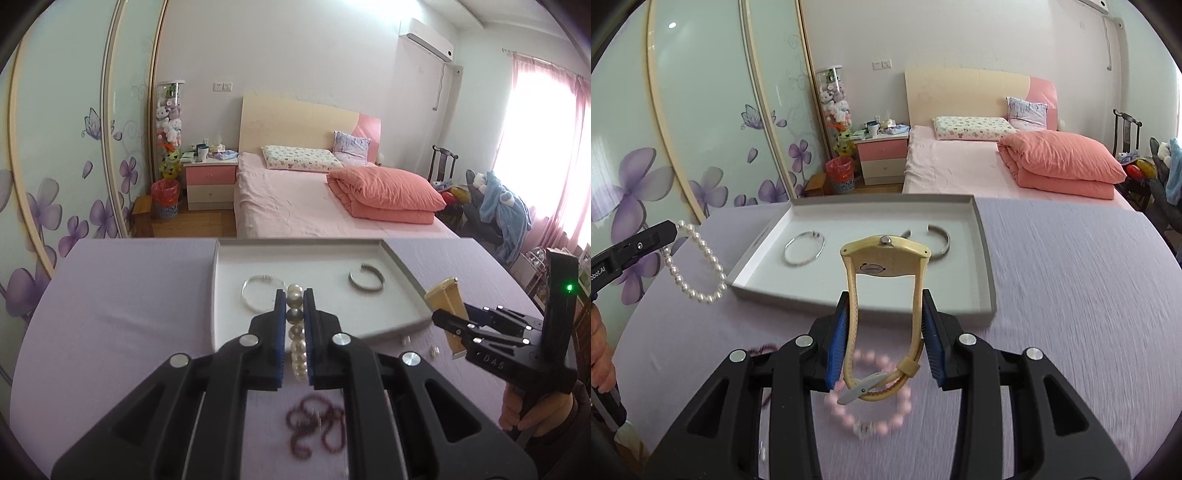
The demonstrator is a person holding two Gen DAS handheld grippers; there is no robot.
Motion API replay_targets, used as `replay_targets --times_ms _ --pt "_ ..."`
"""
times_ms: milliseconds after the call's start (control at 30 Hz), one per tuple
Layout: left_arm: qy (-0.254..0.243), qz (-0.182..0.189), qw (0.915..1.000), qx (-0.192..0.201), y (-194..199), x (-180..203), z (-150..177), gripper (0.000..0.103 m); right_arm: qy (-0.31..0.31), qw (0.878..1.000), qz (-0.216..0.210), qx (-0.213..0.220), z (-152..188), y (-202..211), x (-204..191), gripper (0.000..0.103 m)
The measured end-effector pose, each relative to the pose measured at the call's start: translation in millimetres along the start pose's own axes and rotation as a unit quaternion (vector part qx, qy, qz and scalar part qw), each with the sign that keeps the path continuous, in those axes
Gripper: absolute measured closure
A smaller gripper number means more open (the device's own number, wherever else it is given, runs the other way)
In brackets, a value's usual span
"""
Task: Organize jewelry
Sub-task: 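Lower the pearl bracelet and yellow watch into the tray, opening both tools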
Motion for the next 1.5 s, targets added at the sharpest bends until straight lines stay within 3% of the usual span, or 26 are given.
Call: replay_targets --times_ms 200,367,500,633,800,1167,1233,1300,1433,1500 --pt "0.009 -0.004 0.9999 -0.003 -48 -10 -29 0.094 -0.02 0.999 -0.004 -0.039 -27 -55 4 0.065" --pt "0.013 -0.009 0.9998 -0.014 -84 -16 -41 0.094 -0.032 0.996 -0.003 -0.088 -25 -97 8 0.065" --pt "0.016 -0.007 0.9996 -0.024 -107 -20 -46 0.094 -0.021 0.995 0.007 -0.099 -21 -113 5 0.065" --pt "0.016 -0.006 0.9994 -0.031 -123 -23 -47 0.094 -0.016 0.994 0.013 -0.108 -18 -122 2 0.061" --pt "0.019 -0.004 0.9991 -0.037 -137 -27 -49 0.094 -0.022 0.994 0.006 -0.104 -20 -119 6 0.039" --pt "0.037 0.003 0.9979 -0.054 -170 -31 -45 0.093 -0.017 0.997 0.006 -0.081 -20 -101 14 0.038" --pt "0.045 0.003 0.9976 -0.053 -171 -32 -45 0.088 -0.017 0.997 0.009 -0.078 -18 -96 19 0.038" --pt "0.053 -0.003 0.9976 -0.045 -164 -35 -45 0.056 -0.017 0.997 0.01 -0.073 -16 -91 21 0.038" --pt "0.057 -0.015 0.9978 -0.029 -139 -41 -43 0.049 -0.022 0.998 0.008 -0.058 -10 -72 24 0.038" --pt "0.054 -0.026 0.998 -0.022 -122 -42 -40 0.038 -0.025 0.998 0.002 -0.051 -5 -61 24 0.038"
Point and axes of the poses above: each gripper's, at about its wrist camera, not at the fingertips, and y roughly against the way its jaws point, x to its right, z to its underside, the point moved 2 cm from there along -y, roughly the way its jaws point, and after that the axes turned 14 degrees about z, right-handed, at the moved point
